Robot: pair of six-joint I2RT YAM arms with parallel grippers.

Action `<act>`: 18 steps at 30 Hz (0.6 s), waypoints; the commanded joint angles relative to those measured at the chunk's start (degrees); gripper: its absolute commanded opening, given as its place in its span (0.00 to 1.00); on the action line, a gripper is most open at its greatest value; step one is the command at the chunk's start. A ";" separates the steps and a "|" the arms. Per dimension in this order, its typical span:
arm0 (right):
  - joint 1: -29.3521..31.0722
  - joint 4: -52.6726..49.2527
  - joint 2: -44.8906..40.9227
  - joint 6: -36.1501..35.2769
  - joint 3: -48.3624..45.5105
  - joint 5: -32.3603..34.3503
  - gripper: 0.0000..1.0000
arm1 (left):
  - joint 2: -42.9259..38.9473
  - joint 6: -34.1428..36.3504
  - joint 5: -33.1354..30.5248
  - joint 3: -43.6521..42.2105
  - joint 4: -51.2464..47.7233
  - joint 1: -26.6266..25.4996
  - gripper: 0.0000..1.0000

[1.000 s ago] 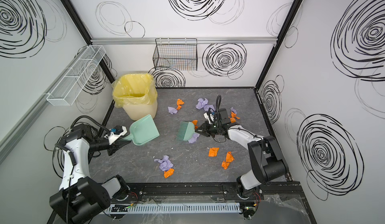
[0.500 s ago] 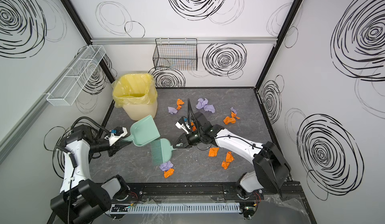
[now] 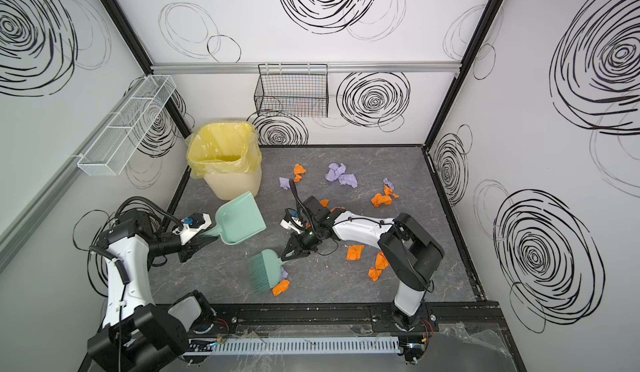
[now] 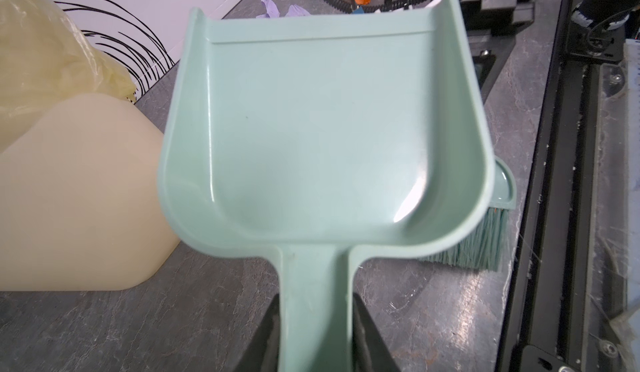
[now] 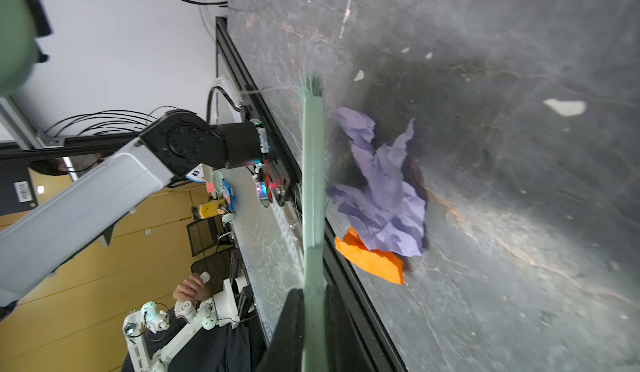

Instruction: Sweep away the paper scraps from the table

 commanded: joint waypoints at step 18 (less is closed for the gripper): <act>-10.70 -36.83 0.69 -18.54 26.12 44.84 0.00 | 4.10 2.99 1.56 -1.19 -0.90 1.35 0.00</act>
